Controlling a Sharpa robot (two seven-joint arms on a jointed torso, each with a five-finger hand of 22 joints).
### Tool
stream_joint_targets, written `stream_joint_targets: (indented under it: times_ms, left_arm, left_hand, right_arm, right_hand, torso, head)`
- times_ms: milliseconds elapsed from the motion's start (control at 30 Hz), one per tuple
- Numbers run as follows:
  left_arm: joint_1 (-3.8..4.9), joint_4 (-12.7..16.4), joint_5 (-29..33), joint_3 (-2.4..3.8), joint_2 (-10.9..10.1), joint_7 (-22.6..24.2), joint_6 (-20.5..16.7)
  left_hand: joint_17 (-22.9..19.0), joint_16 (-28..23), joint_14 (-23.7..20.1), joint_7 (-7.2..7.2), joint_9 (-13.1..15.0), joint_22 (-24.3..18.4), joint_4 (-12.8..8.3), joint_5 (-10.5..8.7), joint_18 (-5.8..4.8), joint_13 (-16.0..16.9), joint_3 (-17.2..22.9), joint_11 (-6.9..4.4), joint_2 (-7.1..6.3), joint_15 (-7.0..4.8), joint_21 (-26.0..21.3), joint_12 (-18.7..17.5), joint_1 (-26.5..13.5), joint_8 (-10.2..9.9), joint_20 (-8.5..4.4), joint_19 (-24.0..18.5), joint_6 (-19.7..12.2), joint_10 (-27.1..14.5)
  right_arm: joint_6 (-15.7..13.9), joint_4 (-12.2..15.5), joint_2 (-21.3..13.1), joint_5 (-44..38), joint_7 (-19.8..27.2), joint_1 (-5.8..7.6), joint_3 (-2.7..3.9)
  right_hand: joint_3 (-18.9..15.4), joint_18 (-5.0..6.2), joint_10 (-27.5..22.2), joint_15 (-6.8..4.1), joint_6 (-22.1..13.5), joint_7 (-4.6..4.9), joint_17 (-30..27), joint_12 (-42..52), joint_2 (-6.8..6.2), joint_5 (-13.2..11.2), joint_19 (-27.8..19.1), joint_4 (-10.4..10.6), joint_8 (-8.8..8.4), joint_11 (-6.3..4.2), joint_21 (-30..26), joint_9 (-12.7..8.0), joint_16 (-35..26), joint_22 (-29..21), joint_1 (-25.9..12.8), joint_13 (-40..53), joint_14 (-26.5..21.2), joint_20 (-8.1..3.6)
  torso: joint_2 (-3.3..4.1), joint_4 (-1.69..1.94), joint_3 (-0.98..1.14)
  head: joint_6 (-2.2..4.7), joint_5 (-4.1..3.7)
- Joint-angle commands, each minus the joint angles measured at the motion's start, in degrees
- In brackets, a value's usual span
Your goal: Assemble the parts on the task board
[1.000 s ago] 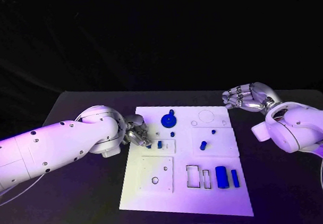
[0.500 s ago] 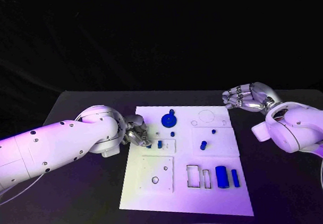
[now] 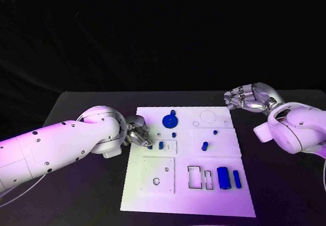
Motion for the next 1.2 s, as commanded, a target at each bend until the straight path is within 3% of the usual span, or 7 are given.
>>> stream_joint_targets:
  times_ms: [33,433,733,967,1067,1200]
  left_arm:
    - [-0.19,-0.08,1.53,-0.11,0.44,0.02,0.80]
    - [-0.21,-0.40,2.02,-0.10,0.75,0.01,1.49]
    - [-0.21,-0.47,2.11,-0.10,0.82,0.03,1.94]
    - [-0.21,-0.73,2.12,-0.10,0.82,0.04,2.04]
    - [-0.21,-0.87,2.13,-0.10,0.82,-0.01,2.04]
    - [-0.20,-1.06,2.13,-0.10,0.83,-0.07,2.07]
  left_hand:
    - [5.50,0.26,3.59,-2.05,0.16,0.05,-7.31,-0.29,-0.83,-0.01,7.83,-0.19,0.34,-0.49,0.16,0.05,-0.80,0.35,-0.28,0.24,2.12,0.43]
    - [5.51,0.27,3.59,-2.40,0.75,0.12,-6.80,-0.50,-0.85,0.76,7.14,-0.44,0.60,-0.67,0.15,0.46,-2.08,0.62,-0.44,0.27,2.65,0.96]
    - [5.51,0.27,3.60,-2.72,1.29,0.14,-6.06,-0.53,-0.86,1.10,5.64,-0.69,-0.08,-0.88,0.10,0.55,-3.52,0.47,-0.65,0.28,2.86,1.16]
    - [5.49,0.26,3.60,-3.07,1.87,0.12,-3.66,-0.47,-0.87,1.33,2.67,-0.95,-0.63,-1.11,-0.01,0.47,-5.73,-0.15,-0.88,0.30,3.31,1.13]
    - [5.49,0.26,3.60,-3.13,2.11,0.22,-1.57,-0.46,-0.89,1.61,1.28,-1.00,-0.05,-1.16,-0.02,0.54,-7.15,-0.56,-0.95,0.39,3.75,1.18]
    - [5.50,0.26,3.61,-3.17,2.38,0.31,-0.46,-0.45,-0.91,1.85,-0.37,-1.02,0.11,-1.19,-0.01,0.64,-8.08,-0.83,-0.99,0.48,4.13,1.27]
  right_arm:
    - [0.76,-0.07,0.03,-0.25,0.55,-0.03,0.01]
    - [0.77,-0.19,-0.04,0.13,0.60,-0.04,0.01]
    - [0.74,-0.21,-0.07,0.19,0.67,-0.06,0.01]
    - [0.70,-0.17,-0.07,0.21,0.72,-0.07,0.01]
    - [0.64,-0.17,-0.07,0.21,0.76,-0.08,0.01]
    - [0.54,-0.17,-0.06,0.21,0.81,-0.08,0.01]
  right_hand:
    - [0.00,0.65,0.11,0.11,0.34,3.20,-0.08,0.29,0.10,0.37,-0.36,0.31,-0.02,0.13,0.02,-0.08,-0.24,-0.07,-0.29,-0.09,0.42,0.09]
    - [-0.01,0.65,0.12,0.10,0.37,3.19,-0.12,0.34,0.13,0.40,-0.31,0.28,0.00,0.11,0.05,-0.11,-0.31,-0.19,-0.31,-0.09,0.50,0.09]
    - [-0.01,0.65,0.12,0.10,0.37,3.19,-0.12,0.34,0.13,0.40,-0.31,0.27,0.00,0.11,0.05,-0.11,-0.31,-0.19,-0.31,-0.09,0.50,0.09]
    - [-0.02,0.65,0.11,0.10,0.36,3.19,-0.13,0.34,0.10,0.39,-0.31,0.25,0.00,0.12,0.05,-0.12,-0.33,-0.22,-0.30,-0.09,0.51,0.09]
    - [-0.03,0.65,0.10,0.10,0.35,3.20,-0.14,0.35,0.09,0.38,-0.31,0.25,-0.01,0.12,0.05,-0.13,-0.35,-0.24,-0.32,-0.09,0.51,0.09]
    - [-0.04,0.65,0.10,0.10,0.35,3.20,-0.15,0.35,0.09,0.38,-0.31,0.26,-0.01,0.12,0.05,-0.14,-0.35,-0.25,-0.33,-0.10,0.51,0.09]
  torso:
    - [-0.01,0.02,0.00]
    - [-0.02,0.05,0.01]
    - [-0.02,0.04,-0.03]
    - [-0.02,0.05,0.00]
    - [-0.03,0.01,-0.02]
    - [-0.02,0.01,0.01]
  head:
    - [-0.22,-0.04]
    - [-0.35,-0.17]
    - [-0.42,-0.21]
    - [-0.48,-0.24]
    - [-0.49,-0.24]
    - [-0.51,-0.29]
